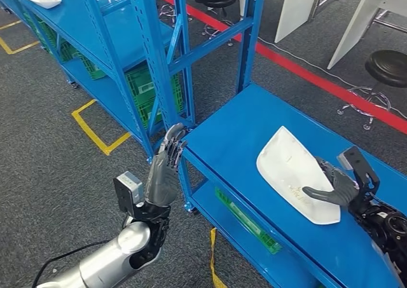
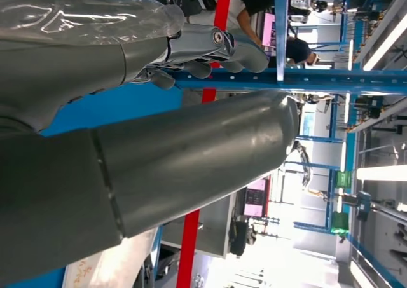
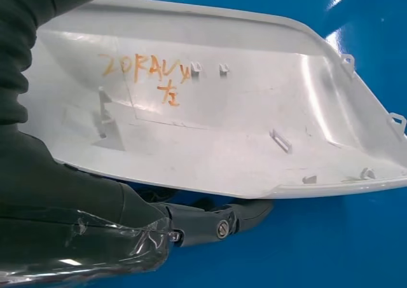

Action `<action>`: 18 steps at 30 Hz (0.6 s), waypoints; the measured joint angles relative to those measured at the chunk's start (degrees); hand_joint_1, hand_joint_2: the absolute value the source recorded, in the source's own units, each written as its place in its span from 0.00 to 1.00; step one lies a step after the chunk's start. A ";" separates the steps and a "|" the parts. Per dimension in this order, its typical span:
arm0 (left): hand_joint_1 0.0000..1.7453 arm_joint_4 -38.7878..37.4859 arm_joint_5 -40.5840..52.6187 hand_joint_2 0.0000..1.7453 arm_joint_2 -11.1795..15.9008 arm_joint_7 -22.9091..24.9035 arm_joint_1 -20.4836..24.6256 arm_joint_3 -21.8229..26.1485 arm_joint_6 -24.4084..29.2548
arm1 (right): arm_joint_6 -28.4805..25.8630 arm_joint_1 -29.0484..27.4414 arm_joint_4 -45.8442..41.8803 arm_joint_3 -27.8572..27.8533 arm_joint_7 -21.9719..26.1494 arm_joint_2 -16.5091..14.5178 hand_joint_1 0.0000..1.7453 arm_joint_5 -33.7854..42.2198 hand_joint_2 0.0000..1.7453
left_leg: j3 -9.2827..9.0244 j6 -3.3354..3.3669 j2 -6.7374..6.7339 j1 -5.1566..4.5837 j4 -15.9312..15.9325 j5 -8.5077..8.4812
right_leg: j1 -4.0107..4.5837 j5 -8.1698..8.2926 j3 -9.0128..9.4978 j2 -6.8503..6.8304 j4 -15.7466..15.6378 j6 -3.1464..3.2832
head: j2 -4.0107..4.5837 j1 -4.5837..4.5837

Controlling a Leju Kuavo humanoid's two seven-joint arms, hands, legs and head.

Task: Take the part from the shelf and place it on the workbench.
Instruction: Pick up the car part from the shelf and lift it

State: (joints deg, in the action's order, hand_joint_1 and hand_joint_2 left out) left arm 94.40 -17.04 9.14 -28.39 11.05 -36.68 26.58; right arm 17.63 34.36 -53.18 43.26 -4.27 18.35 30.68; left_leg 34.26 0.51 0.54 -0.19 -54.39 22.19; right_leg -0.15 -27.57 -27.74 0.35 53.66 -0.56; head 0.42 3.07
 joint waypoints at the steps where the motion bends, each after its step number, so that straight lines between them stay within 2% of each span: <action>1: 0.00 -0.02 -0.01 0.00 0.01 0.00 0.02 0.00 0.02 | 0.48 0.50 0.56 0.53 0.00 -0.02 0.00 0.15 1.00 | -0.01 0.00 0.00 0.00 0.00 0.00 | 0.00 0.00 0.01 0.00 0.00 0.00 | 0.00 0.00; 18: 0.00 -0.02 0.02 0.00 0.17 -0.07 0.01 0.00 0.68 | 2.92 4.27 5.26 5.46 0.32 -0.17 0.00 1.74 1.00 | -0.22 0.00 0.00 0.00 0.00 0.00 | 0.00 0.00 0.21 0.00 0.00 0.00 | 0.00 -0.01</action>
State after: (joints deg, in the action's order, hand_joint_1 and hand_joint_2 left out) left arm 94.38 -17.03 9.32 -28.46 11.07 -36.68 27.26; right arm 20.55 38.63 -47.92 48.72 -3.96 18.18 32.41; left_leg 34.04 0.51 0.54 -0.19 -54.38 22.19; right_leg -0.15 -27.57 -27.53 0.35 53.66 -0.56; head 0.42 3.06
